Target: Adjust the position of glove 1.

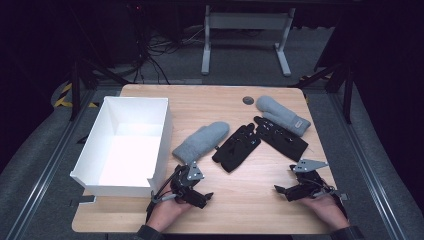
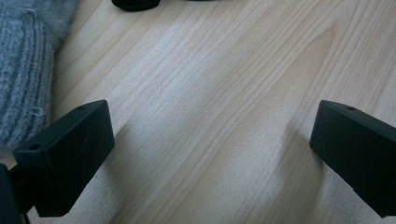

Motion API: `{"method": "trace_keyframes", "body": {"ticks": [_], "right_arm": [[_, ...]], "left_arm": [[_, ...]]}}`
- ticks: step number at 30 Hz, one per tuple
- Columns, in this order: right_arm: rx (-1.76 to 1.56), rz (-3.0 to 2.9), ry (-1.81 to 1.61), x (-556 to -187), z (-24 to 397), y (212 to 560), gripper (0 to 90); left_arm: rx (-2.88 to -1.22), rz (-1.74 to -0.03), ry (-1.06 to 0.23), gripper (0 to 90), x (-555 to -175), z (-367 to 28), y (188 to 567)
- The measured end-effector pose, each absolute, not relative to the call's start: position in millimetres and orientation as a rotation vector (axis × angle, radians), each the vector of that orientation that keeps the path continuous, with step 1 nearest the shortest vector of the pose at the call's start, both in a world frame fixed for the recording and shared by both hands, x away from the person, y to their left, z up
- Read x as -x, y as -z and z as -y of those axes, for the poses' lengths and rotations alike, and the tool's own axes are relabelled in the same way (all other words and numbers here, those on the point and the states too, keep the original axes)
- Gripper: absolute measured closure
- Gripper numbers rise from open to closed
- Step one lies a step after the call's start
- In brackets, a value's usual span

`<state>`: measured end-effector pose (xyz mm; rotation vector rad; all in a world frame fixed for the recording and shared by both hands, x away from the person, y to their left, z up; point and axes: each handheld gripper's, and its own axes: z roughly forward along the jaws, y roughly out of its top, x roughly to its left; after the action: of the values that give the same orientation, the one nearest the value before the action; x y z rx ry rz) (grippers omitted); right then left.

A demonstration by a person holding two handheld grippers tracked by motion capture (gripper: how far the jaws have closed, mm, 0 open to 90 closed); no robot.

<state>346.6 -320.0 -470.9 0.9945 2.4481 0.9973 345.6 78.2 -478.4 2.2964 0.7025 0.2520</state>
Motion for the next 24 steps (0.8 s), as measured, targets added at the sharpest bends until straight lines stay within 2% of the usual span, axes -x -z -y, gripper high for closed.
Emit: {"method": "trace_keyframes", "body": {"ticks": [6, 11, 24], "right_arm": [[-0.991, -2.453, -0.998, -346.5, 320.7, 470.7, 0.3], [-0.983, -2.501, -0.956, -349.7, 321.6, 463.2, 8.4], [-1.005, -2.484, -0.954, -375.6, 327.3, 439.2, 15.4]], "left_arm": [[-2.294, -0.709, -0.254, 0.3, -344.6, -78.9, 478.4], [-2.294, -0.710, -0.255, 0.2, -344.5, -79.0, 478.4], [-2.296, -0.710, -0.253, 0.3, -344.0, -79.8, 478.2]]}}
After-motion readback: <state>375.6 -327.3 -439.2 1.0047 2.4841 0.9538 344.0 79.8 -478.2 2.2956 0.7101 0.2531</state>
